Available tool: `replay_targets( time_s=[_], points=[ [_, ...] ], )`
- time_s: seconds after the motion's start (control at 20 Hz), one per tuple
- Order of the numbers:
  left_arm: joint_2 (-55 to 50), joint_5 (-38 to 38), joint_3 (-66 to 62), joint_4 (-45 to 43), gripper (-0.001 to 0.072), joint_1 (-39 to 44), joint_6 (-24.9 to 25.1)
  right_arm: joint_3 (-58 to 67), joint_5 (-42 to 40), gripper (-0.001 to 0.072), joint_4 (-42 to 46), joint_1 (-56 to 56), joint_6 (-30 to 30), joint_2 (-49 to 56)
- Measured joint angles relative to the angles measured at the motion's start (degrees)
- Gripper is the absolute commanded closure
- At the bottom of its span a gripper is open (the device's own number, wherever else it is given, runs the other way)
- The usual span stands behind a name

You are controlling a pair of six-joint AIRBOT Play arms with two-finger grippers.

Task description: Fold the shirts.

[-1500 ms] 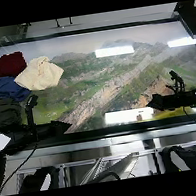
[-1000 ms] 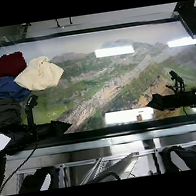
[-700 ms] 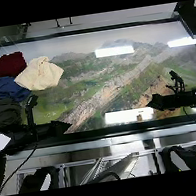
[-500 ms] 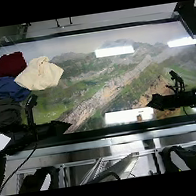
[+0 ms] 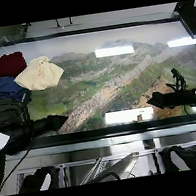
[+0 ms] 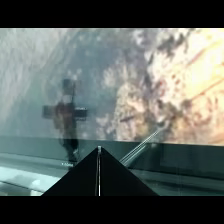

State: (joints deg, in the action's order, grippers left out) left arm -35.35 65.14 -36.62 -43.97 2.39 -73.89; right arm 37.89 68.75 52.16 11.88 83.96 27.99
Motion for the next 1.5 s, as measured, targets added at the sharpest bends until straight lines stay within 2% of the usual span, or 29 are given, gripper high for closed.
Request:
replay_targets(
  time_s=[0.05,0.1,0.15,0.2,0.25,0.45,0.7,1.05,1.35,1.4,1.45,1.5],
  points=[
    [-1.2,-1.1,-1.0,0.0,0.0144,-1.5,0.5,0.0,-0.5,0.0683,-0.1,0.0,0.0,0.1],
    [-2.8,-1.6,-2.4,-0.4,0.0007,-3.1,1.8,0.0,-1.1,0.0681,-0.2,0.0,0.0,0.1],
    [-4.9,-2.0,-4.2,-0.9,0.0007,-4.9,3.3,0.0,-1.6,0.0612,-0.2,0.0,0.0,0.2],
    [-7.3,-2.3,-6.1,-1.6,0.0007,-6.7,4.5,0.0,-2.1,0.0365,-0.2,0.0,0.0,0.2],
    [-9.9,-2.4,-8.1,-2.3,0.0008,-8.3,5.4,0.0,-2.8,0.0204,-0.2,0.0,0.0,0.2],
    [-23.3,-3.4,-17.7,-4.7,0.0008,-13.1,8.1,0.0,-5.2,0.0205,-0.4,0.0,0.0,0.3],
    [-43.6,-6.7,-32.4,-11.2,0.0008,-15.3,8.9,0.0,-7.3,0.0205,-0.4,0.0,0.0,1.5],
    [-65.9,-9.1,-51.8,-23.0,0.0008,-16.0,0.6,0.0,-7.8,0.0205,-0.3,0.0,0.0,3.9],
    [-79.1,-8.6,-68.1,-26.3,0.001,-15.9,-5.7,0.0,-8.0,0.0205,-0.3,0.0,0.0,4.6],
    [-80.7,-8.1,-70.3,-26.6,0.0081,-15.6,-6.3,0.0,-8.0,0.0205,-0.3,0.0,0.0,4.6],
    [-82.5,-7.2,-72.6,-27.4,0.0193,-15.1,-6.8,0.0,-8.0,0.0205,-0.3,0.0,0.0,4.6],
    [-84.0,-5.9,-74.4,-28.3,0.0269,-14.7,-7.2,0.0,-8.2,0.0205,-0.3,0.0,0.0,4.6]
  ],
)
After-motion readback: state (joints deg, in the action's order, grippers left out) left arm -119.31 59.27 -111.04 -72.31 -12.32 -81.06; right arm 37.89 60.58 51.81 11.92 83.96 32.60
